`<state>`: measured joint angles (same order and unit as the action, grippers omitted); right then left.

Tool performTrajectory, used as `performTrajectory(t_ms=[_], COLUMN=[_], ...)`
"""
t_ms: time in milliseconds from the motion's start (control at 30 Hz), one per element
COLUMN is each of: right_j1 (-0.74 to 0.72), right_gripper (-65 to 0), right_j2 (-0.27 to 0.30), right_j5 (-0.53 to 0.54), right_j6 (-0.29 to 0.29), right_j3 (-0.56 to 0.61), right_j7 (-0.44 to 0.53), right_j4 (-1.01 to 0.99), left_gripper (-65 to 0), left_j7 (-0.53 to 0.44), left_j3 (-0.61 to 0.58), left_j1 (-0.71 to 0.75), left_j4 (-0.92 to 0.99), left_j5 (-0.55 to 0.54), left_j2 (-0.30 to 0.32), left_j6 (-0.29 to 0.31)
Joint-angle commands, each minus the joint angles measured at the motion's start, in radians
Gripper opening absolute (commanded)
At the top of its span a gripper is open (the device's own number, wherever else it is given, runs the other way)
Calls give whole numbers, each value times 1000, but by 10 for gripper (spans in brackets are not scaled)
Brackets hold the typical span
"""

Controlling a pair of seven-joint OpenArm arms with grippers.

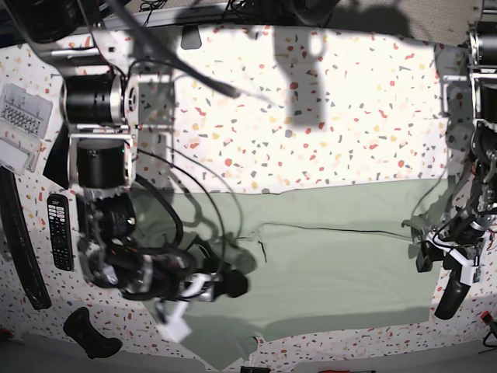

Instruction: Fold the T-shirt properly

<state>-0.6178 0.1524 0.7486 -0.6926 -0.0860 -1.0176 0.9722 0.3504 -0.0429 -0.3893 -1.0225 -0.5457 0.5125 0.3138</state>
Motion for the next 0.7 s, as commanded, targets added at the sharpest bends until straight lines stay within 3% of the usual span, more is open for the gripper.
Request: performTrajectory(t_ms=[0,100,200,533,667], right_j1=[-18,2,3,2,-6], right_gripper=[-291,-291,-291,-291,-291], right_j2=[11,11,11,11,11], right_j5=[-28,-138,-146,-316,-357], right_j6=[-6,-6,-6,-6,-6], right_j3=[-27,-68,-51,204,232], right_j7=[31,76,75,110,159], right_j4=[16,16,16,16,14], left_gripper=[-287,-287,-287,-287,-287], left_j7=[-20,-22,-22,-22,-21], left_j3=[8,8,8,8,8], left_j1=[-26,-27,-26,-26,-26], left_j4=[-19,-19,-19,-19,-19], left_j5=[-13,-13,-13,-13,-13], left_j2=[17,16,17,17,17], left_j6=[2,2,2,2,2])
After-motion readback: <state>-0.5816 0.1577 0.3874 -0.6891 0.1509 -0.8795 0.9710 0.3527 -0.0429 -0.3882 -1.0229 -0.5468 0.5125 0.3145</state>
